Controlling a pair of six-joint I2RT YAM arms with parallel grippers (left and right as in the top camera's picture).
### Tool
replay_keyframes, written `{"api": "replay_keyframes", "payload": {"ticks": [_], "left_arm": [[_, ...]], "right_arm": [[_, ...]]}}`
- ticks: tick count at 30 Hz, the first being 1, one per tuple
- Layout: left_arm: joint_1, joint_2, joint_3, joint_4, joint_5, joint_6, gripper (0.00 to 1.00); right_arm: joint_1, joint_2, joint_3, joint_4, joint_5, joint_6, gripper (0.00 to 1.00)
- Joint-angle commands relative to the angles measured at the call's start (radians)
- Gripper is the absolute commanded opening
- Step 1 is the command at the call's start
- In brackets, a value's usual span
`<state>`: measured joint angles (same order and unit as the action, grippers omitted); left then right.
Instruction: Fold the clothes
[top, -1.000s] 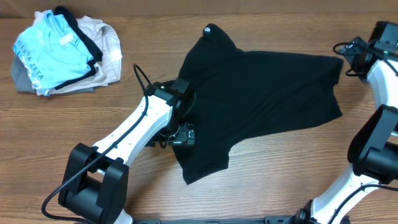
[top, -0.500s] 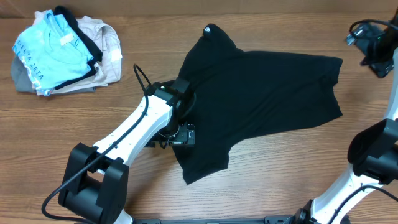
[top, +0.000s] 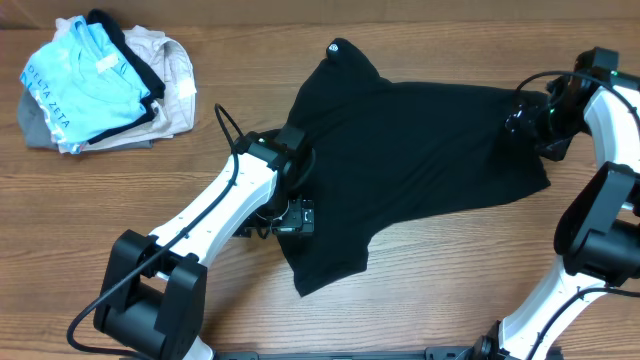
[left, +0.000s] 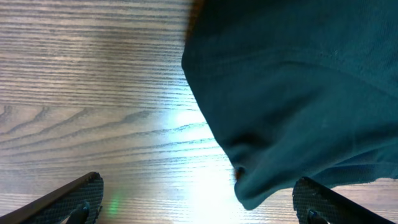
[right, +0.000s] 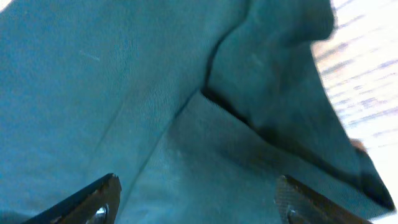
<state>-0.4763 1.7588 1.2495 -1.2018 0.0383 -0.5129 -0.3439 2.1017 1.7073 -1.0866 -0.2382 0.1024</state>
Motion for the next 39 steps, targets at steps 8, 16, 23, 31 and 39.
{"api": "replay_keyframes", "payload": {"ticks": [8,16,23,31,39], "left_arm": [[-0.002,-0.005,-0.005,0.006,0.011,0.027,1.0],[-0.002,-0.005,-0.005,0.008,0.011,0.027,1.0],[-0.002,-0.005,-0.005,0.002,0.011,0.027,1.0],[-0.002,-0.005,-0.005,0.003,0.011,0.027,1.0],[-0.002,-0.005,-0.005,0.003,0.011,0.027,1.0]], "right_arm": [[0.037,-0.01,-0.085,0.164,0.002,-0.058,0.76],[0.073,0.046,-0.086,0.177,0.021,-0.058,0.76],[0.076,0.068,-0.084,0.185,0.086,-0.05,0.66],[0.076,0.068,-0.081,0.193,0.188,-0.05,0.66],[0.074,0.068,-0.067,0.191,0.192,-0.042,0.63]]}}
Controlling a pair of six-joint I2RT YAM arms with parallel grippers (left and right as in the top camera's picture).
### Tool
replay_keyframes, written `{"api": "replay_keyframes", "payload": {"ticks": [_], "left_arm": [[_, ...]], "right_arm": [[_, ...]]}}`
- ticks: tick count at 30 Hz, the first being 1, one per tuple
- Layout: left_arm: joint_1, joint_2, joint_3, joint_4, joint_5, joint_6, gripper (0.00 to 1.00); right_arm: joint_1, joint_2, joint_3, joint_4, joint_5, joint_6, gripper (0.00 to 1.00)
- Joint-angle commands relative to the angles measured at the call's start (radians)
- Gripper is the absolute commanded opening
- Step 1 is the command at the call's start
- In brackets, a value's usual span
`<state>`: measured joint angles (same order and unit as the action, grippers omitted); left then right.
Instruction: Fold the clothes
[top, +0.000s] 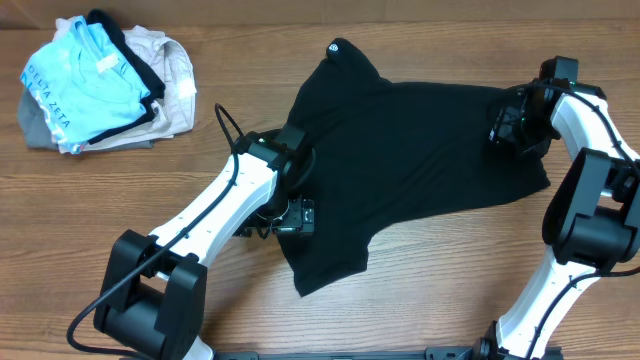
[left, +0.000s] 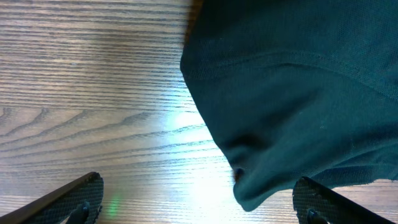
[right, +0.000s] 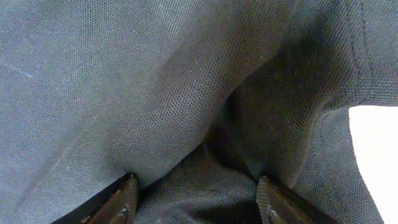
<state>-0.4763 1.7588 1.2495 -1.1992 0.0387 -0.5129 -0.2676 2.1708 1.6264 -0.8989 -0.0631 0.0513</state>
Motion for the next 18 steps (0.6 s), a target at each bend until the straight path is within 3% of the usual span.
{"api": "replay_keyframes", "payload": {"ticks": [1,10,18], "left_arm": [[-0.002,-0.005,-0.005,0.001,0.011,0.027,1.0],[-0.002,-0.005,-0.005,0.0,0.011,0.027,1.0],[-0.002,-0.005,-0.005,0.0,0.01,0.028,1.0]], "right_arm": [[-0.002,-0.001,0.014,0.001,0.017,0.022,0.61],[-0.001,-0.001,0.014,-0.002,-0.009,0.035,0.39],[-0.001,-0.001,0.013,0.008,-0.009,0.058,0.04]]}}
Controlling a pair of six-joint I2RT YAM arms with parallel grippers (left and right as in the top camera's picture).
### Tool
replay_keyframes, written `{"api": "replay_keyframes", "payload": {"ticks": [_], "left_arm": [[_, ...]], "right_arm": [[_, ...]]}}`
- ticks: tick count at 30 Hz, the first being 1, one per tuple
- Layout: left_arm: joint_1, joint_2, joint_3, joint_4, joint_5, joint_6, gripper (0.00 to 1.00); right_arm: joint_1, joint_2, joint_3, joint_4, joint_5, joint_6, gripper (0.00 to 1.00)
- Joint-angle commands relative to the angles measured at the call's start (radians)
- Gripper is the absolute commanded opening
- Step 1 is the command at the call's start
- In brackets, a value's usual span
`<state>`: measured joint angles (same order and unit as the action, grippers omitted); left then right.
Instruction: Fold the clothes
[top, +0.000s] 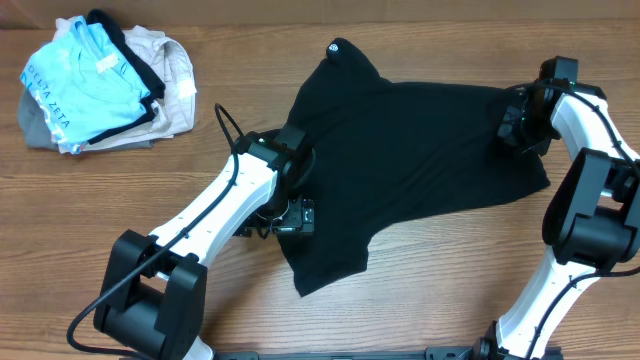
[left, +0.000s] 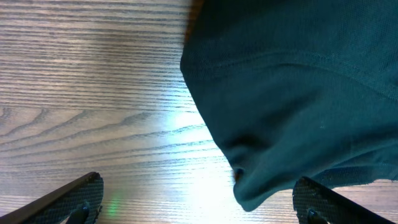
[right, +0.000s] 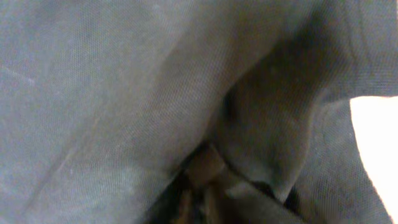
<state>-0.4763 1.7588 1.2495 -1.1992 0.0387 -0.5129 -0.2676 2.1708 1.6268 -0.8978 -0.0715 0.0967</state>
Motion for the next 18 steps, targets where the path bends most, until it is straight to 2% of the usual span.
{"api": "replay_keyframes", "payload": {"ticks": [1,5,11,18], "left_arm": [[-0.002,-0.005,-0.005,0.0,0.01,0.028,1.0],[-0.002,-0.005,-0.005,0.001,0.01,0.038,1.0],[-0.002,-0.005,-0.005,0.0,0.01,0.039,1.0],[-0.002,-0.005,-0.005,0.0,0.01,0.039,1.0]], "right_arm": [[-0.001,-0.001,0.013,0.009,0.0,0.013,0.04],[-0.001,-0.002,0.016,0.016,0.001,0.018,0.04],[-0.012,-0.04,0.084,-0.055,0.006,0.144,0.04],[-0.014,-0.186,0.106,-0.22,0.096,0.36,0.04]]}}
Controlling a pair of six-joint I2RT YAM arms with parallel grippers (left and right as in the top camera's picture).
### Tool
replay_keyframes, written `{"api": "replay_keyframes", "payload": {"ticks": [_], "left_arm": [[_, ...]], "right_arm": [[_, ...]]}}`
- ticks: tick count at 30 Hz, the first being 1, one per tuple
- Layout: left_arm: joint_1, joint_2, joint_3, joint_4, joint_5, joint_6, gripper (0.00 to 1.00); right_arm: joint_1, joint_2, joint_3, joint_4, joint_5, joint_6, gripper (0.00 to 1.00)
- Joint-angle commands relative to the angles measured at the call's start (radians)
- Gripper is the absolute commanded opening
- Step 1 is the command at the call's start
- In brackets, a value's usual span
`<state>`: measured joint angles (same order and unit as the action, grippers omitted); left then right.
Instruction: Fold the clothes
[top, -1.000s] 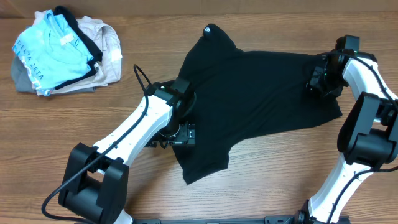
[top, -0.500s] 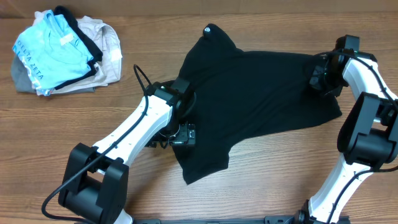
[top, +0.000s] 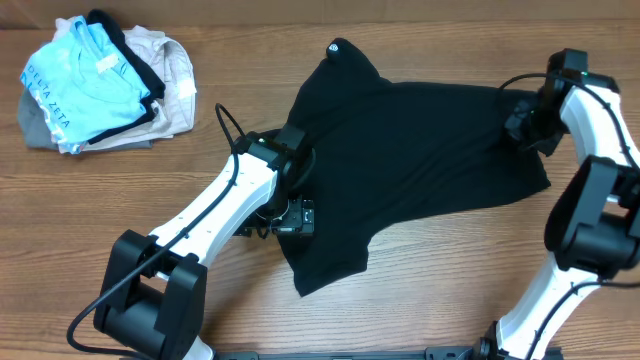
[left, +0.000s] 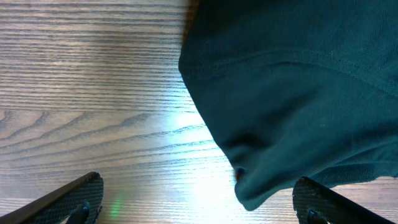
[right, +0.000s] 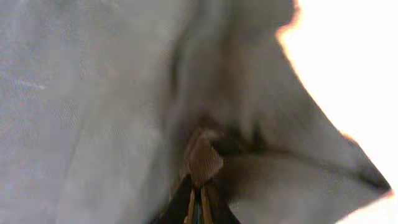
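A black shirt lies spread across the middle of the wooden table. In the left wrist view its hem fills the upper right and looks dark teal. My left gripper sits low at the shirt's left edge. It is open, with one finger over bare wood and the other by the cloth's tip. My right gripper is at the shirt's far right corner, shut on a pinched fold of the cloth.
A pile of other clothes, light blue, beige and grey, lies at the back left. Bare wood shows in front of the shirt and wood to its left. The right arm's base stands at the front right.
My right gripper, still shut on the shirt's corner, has shifted slightly to the right. Bright background now shows past the cloth in its view. The left gripper has not moved.
My right gripper was open above the shirt's right corner. Then it was down on the cloth with its fingers still apart. Then it was shut on a fold there, and now it holds that fold a little further right. The left gripper stayed open at the left edge throughout.
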<state>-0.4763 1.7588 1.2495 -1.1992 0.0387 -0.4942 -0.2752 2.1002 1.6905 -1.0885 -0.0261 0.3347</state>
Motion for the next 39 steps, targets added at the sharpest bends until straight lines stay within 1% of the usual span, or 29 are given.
{"api": "replay_keyframes", "payload": {"ticks": [1,4,7,12,18,23,27,30,33,34,36,37,39], "left_arm": [[-0.002,-0.005,-0.005,0.0,0.01,0.02,1.0],[-0.002,-0.005,-0.005,0.001,0.01,0.02,1.0],[-0.001,-0.005,-0.005,0.006,0.01,0.02,1.0],[-0.001,-0.005,-0.005,0.011,0.009,0.02,1.0],[-0.001,-0.005,-0.005,0.002,0.011,0.023,1.0],[0.001,-0.005,-0.005,-0.006,0.011,0.023,1.0],[0.012,-0.005,-0.005,0.004,0.011,0.019,1.0],[0.013,-0.005,-0.005,0.011,0.014,0.019,1.0],[0.013,-0.005,-0.005,0.007,0.018,0.019,1.0],[0.013,-0.005,-0.005,0.003,0.019,0.019,1.0],[0.013,-0.005,-0.005,-0.008,0.029,0.023,1.0],[0.012,-0.005,-0.005,-0.016,0.034,0.024,1.0],[0.011,-0.005,-0.005,-0.033,0.034,0.025,1.0]], "right_arm": [[-0.006,-0.136,0.043,-0.057,0.054,0.134,0.04],[-0.006,-0.19,0.043,-0.147,0.064,0.153,0.04],[-0.006,-0.227,0.043,-0.255,0.088,0.201,0.04],[-0.006,-0.24,0.04,-0.399,0.128,0.255,0.04],[-0.009,-0.258,0.022,-0.507,0.195,0.306,0.04],[-0.033,-0.34,-0.009,-0.552,0.232,0.32,0.04],[-0.063,-0.478,-0.122,-0.525,0.26,0.32,0.04],[-0.075,-0.568,-0.238,-0.456,0.256,0.29,0.05],[-0.075,-0.613,-0.344,-0.387,0.211,0.286,0.15],[-0.075,-0.614,-0.376,-0.366,0.203,0.286,0.16],[-0.075,-0.613,-0.431,-0.327,0.183,0.287,0.15],[-0.075,-0.613,-0.46,-0.303,0.171,0.287,0.13],[-0.075,-0.613,-0.521,-0.25,0.159,0.303,0.04]]}}
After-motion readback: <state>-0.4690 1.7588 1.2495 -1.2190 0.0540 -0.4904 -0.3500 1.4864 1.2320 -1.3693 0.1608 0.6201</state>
